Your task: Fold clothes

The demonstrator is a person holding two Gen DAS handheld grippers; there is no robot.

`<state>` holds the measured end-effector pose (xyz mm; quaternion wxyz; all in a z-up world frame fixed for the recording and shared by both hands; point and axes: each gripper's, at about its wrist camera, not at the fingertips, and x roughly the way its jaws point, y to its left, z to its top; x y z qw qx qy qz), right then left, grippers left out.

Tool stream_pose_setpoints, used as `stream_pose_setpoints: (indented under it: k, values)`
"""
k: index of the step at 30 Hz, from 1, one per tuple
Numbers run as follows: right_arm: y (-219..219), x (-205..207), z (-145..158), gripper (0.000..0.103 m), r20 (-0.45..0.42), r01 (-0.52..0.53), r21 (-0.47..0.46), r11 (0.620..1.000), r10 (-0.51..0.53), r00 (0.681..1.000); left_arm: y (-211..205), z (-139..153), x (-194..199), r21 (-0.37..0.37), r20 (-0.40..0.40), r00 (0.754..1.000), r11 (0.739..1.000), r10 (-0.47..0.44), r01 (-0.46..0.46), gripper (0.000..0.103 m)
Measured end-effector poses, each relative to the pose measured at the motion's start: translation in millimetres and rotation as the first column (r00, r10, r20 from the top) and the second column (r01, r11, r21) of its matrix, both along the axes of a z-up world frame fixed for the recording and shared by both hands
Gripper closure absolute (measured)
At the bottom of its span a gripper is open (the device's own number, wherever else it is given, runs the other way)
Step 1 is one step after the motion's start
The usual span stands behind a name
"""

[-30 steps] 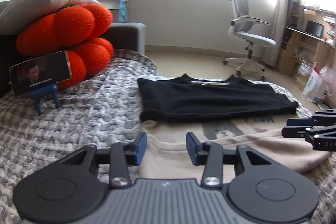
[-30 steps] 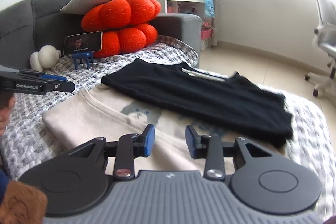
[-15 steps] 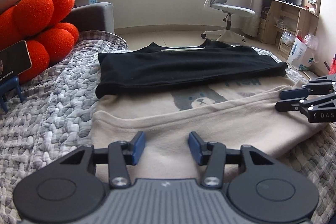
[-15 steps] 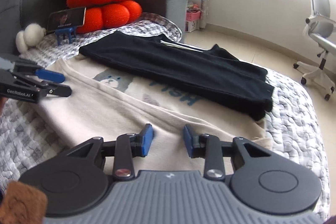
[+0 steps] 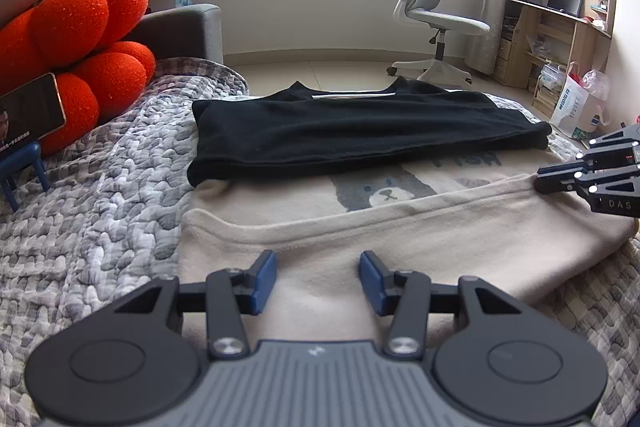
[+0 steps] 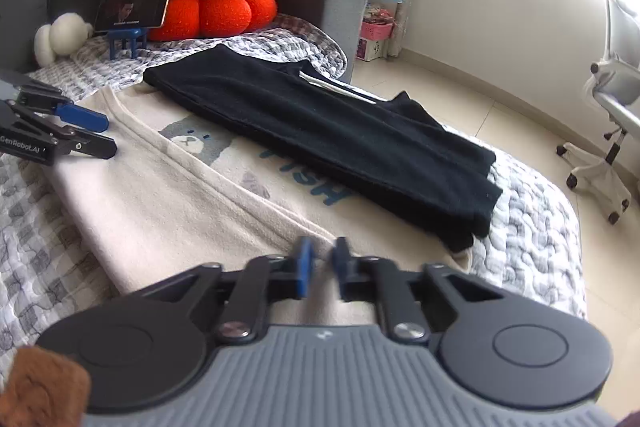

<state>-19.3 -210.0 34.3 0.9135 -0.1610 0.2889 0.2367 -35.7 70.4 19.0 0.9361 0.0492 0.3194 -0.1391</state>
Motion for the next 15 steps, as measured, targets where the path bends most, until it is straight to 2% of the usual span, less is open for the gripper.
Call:
stream_pose_setpoints:
  k: [2, 9, 11, 13, 15]
  values:
    - [2.5, -1.4, 3.7, 0.099, 0.025, 0.013, -0.009, 1.0, -0.013, 1.0, 0.1, -0.1, -0.1, -0.001, 0.0, 1.0, 1.0, 0.003, -0.003, 0.054]
    - [-1.5, -2.2, 6.2, 0.098, 0.029, 0.058, 0.026, 0.998, -0.059, 0.998, 4.3, 1.2, -0.4, -0.009, 0.007, 0.999, 0.999, 0.041, -0.041, 0.054]
    - [-3.0, -3.9, 7.1, 0.095, 0.031, 0.07, 0.039, 0.997, -0.072, 0.997, 6.9, 1.5, -0.3, -0.018, 0.004, 0.999, 0.999, 0.045, -0.045, 0.054]
    - [-4.4, -5.6, 8.0, 0.084, 0.033, 0.083, 0.051, 0.995, -0.084, 0.996, 8.1, 3.3, -0.7, -0.022, 0.002, 0.999, 0.999, 0.05, -0.05, 0.054]
    - [-5.9, -7.3, 8.9, 0.08, 0.035, 0.095, 0.064, 0.993, -0.097, 0.995, 8.5, 5.1, -1.6, -0.022, 0.004, 0.999, 0.998, 0.052, -0.052, 0.055]
